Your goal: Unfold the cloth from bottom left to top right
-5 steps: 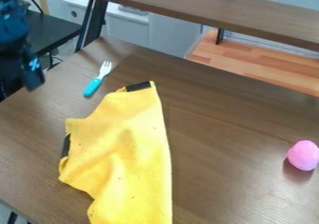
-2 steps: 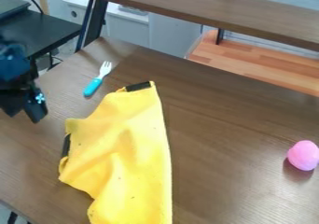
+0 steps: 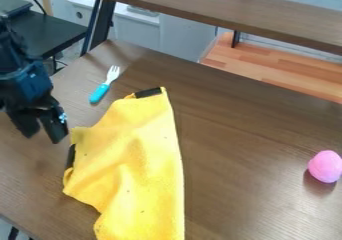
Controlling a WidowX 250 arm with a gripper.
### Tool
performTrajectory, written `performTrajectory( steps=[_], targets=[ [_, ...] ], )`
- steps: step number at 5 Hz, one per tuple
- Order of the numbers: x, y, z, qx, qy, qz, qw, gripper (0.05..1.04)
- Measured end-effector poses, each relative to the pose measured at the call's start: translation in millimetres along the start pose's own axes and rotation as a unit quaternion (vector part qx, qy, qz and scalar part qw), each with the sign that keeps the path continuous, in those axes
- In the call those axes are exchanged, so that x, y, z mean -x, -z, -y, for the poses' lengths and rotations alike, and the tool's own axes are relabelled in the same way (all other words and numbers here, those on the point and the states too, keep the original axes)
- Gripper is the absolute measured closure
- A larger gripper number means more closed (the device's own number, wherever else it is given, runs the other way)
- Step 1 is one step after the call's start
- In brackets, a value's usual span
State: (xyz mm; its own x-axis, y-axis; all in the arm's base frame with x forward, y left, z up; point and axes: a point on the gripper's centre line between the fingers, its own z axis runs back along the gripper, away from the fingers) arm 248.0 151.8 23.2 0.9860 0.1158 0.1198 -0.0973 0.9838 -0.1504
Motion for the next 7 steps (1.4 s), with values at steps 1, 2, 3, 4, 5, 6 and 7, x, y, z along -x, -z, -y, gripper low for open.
performTrajectory(
  steps=[1, 2, 3, 4, 5, 6, 7],
  targets=[
    [-0.3, 9.5, 21.2, 0.009, 0.006, -0.01, 0.9999, 0.083],
    [9.2, 22.9, 42.4, 0.013, 0.019, -0.03, 0.9993, 0.083],
    [13.3, 30.6, 54.2, 0.003, 0.018, -0.039, 0.9991, 0.121],
    [9.7, 32.3, 57.1, -0.022, 0.007, -0.04, 0.9989, 0.415],
    [10.0, 32.3, 57.6, -0.021, 0.009, -0.041, 0.9989, 0.692],
    [9.3, 19.2, 64.4, 0.0, 0.02, -0.038, 0.9991, 0.914],
    [-0.9, -20.6, 63.6, 0.031, 0.0, 0.0, 0.9995, 1.006]
  ],
)
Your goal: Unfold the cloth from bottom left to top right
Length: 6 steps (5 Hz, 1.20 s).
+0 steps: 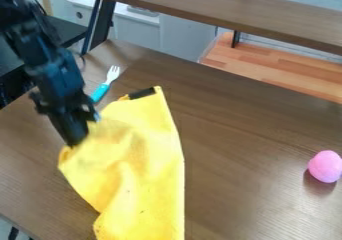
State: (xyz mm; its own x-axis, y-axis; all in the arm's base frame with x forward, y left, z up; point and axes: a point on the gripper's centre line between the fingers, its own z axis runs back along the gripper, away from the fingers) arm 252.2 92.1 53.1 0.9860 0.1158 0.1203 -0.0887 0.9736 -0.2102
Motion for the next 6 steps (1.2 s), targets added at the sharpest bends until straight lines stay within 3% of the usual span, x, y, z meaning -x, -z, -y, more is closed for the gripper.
performTrajectory(
  steps=[1, 2, 3, 4, 6],
  targets=[
    [-9.0, -34.2, 11.8, 0.04, -0.014, 0.021, 0.9989, 1.027],
    [-16.9, -44.1, 27.3, 0.057, -0.021, 0.023, 0.9979, 1.029],
    [-24.3, -32.7, 54.0, 0.054, -0.007, 0.012, 0.9984, 1.029],
    [-35.3, -17.0, 70.9, 0.05, -0.032, -0.002, 0.9982, 1.029],
    [-62.8, -5.6, 122.0, 0.045, -0.073, -0.004, 0.9963, 1.029]
  ],
)
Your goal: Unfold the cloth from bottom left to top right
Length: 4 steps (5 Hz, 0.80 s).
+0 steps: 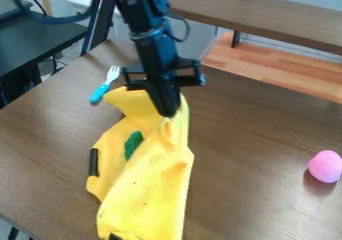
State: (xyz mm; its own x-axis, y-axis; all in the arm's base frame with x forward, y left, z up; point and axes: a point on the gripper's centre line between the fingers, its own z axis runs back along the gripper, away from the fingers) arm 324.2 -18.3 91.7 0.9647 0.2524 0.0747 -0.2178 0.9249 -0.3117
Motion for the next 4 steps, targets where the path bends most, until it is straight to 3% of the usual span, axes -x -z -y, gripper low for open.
performTrajectory(
  steps=[2, 4],
  targets=[
    [-27.0, 15.8, 37.7, 0.0, -0.023, 0.016, 0.9996, 1.029],
    [-38.0, 45.6, 60.7, -0.022, -0.03, 0.018, 0.9992, 1.03]
  ],
)
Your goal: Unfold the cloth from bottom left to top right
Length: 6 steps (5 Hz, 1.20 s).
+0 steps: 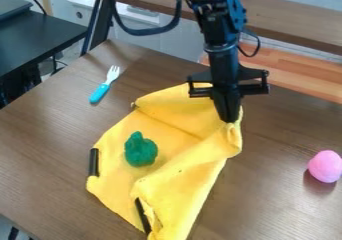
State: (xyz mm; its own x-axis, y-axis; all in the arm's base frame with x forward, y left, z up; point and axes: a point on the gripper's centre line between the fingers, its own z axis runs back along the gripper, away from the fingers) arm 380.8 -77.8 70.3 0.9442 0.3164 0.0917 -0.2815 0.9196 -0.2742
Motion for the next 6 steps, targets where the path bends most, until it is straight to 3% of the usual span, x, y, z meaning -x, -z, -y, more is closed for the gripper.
performTrajectory(
  steps=[2, 4, 5, 6],
  targets=[
    [-0.4, 18.4, 29.5, -0.036, 0.027, -0.001, 0.999, 1.03],
    [-12.6, 16.7, 56.6, -0.032, 0.024, 0.001, 0.9992, 1.01],
    [-15.8, 19.4, 62.8, -0.034, -0.001, -0.007, 0.9994, 0.86],
    [-18.0, 23.1, 62.7, -0.05, -0.011, -0.023, 0.9984, 0.601]
  ],
)
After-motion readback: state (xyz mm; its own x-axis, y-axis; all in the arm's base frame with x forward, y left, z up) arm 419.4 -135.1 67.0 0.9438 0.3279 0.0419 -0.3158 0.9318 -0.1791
